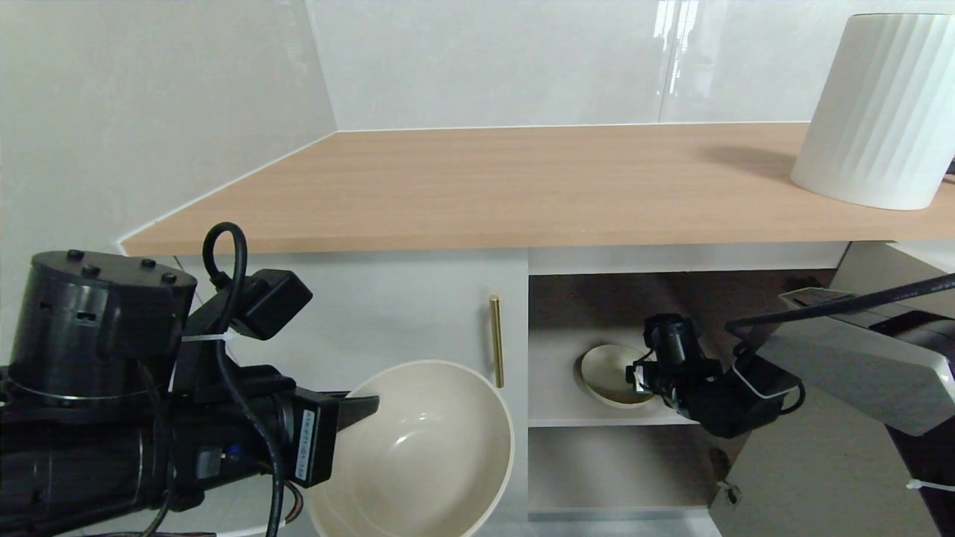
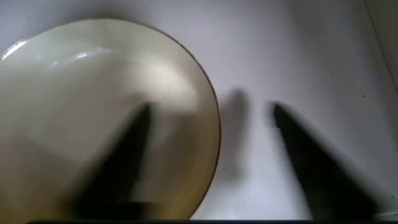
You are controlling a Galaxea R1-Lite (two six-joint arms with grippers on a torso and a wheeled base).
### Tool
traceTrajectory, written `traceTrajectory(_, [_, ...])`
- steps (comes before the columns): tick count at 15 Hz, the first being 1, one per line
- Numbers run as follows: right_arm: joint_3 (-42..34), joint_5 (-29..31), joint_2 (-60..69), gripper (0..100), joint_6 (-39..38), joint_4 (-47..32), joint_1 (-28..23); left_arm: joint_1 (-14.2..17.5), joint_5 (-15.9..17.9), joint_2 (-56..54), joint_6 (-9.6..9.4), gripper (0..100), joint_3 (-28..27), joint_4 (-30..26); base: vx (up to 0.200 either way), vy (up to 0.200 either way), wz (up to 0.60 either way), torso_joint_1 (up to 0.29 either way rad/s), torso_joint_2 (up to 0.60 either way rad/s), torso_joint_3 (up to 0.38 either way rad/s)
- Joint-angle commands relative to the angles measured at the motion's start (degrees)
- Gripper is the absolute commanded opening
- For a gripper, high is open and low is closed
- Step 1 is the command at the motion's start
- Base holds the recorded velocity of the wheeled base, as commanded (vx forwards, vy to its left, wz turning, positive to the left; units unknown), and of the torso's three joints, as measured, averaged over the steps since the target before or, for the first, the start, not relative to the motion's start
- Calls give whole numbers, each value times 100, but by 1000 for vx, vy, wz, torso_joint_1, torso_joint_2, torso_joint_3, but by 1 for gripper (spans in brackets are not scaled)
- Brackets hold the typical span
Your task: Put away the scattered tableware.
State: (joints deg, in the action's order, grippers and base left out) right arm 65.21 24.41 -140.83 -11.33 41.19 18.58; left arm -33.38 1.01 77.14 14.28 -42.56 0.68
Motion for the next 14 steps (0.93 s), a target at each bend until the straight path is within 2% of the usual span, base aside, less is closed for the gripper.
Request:
traceTrajectory(1, [-8, -6, 108, 100, -19, 12, -21, -37, 4, 38, -65, 0, 37, 2, 0, 0, 0, 0, 0, 0])
traceTrajectory(3, [-342, -32, 644, 100, -186, -15, -3, -37, -5, 214, -355, 0, 99, 2, 0, 0, 0, 0, 0, 0])
traceTrajectory(4, [-808, -103, 1233, 100, -186, -32, 93, -90, -13, 424, -505, 0, 99, 2, 0, 0, 0, 0, 0, 0])
traceTrajectory(6, [-1713, -419, 2349, 100, -151, -226, 427, -275, -31, 679, -566, 0, 178, 213, 0, 0, 0, 0, 0, 0])
traceTrajectory(7, [-1933, -621, 2859, 100, -151, -524, 577, -310, -31, 785, -566, 0, 204, 371, 0, 0, 0, 0, 0, 0])
traceTrajectory(11, [-1942, -1412, 4634, 100, -159, -2458, 1104, -327, -22, 1470, -584, 0, -253, 714, 0, 0, 0, 0, 0, 0])
traceTrajectory(14, [-1898, -1456, 5012, 100, -159, -3065, 1631, -424, -40, 1998, -821, 0, -411, 723, 0, 0, 0, 0, 0, 0])
